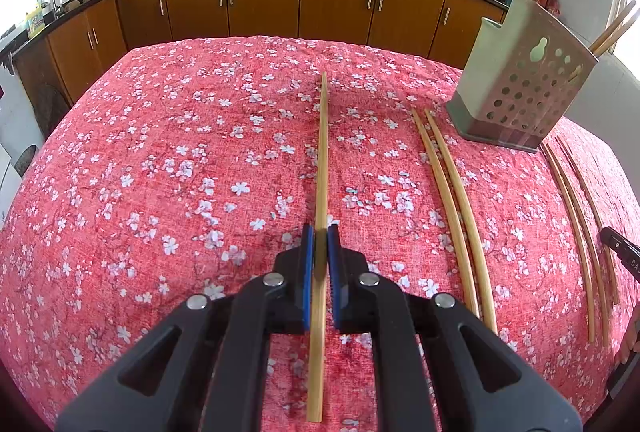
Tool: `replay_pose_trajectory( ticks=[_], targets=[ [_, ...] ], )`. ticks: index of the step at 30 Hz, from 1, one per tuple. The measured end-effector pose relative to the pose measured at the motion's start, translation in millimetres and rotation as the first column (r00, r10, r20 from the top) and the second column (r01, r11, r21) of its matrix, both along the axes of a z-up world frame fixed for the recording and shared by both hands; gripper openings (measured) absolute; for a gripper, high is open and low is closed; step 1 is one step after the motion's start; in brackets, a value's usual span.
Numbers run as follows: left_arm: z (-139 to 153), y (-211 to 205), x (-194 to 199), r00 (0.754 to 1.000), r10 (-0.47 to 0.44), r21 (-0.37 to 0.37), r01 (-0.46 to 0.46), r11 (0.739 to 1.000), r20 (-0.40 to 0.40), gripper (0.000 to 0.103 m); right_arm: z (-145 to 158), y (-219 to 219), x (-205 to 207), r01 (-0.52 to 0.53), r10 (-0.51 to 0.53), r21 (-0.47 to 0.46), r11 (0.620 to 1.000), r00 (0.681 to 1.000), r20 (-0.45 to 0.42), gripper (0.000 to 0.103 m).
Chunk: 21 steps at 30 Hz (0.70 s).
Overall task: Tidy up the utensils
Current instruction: 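Grasp a chopstick with the left gripper while the right gripper grasps another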
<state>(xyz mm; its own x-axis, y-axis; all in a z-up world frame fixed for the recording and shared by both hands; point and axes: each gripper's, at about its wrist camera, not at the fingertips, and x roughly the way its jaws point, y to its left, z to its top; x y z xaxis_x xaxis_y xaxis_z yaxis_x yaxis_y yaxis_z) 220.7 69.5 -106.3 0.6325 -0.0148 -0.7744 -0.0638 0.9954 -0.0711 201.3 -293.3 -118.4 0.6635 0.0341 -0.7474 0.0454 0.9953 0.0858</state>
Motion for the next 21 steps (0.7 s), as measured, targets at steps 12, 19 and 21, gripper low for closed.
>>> replay_pose_trajectory(
  ticks=[12,19,21],
  targets=[
    [0.1,0.4,0.0,1.000,0.001,0.001,-0.001,1.000,-0.001,0.010,0.8,-0.7,0.0,0.003,-0.003,0.012,1.000,1.000,-0.002,0.008],
    [0.2,0.0,-0.1,1.000,0.003,0.002,-0.003,1.000,-0.001,0.010,0.7,-1.0,0.1,0.003,-0.003,0.013,1.000,1.000,-0.003,0.009],
    [0.2,-0.1,-0.2,1.000,0.003,0.002,-0.003,1.000,-0.002,0.010,0.7,-1.1,0.1,0.003,-0.003,0.014,1.000,1.000,-0.003,0.009]
  ],
)
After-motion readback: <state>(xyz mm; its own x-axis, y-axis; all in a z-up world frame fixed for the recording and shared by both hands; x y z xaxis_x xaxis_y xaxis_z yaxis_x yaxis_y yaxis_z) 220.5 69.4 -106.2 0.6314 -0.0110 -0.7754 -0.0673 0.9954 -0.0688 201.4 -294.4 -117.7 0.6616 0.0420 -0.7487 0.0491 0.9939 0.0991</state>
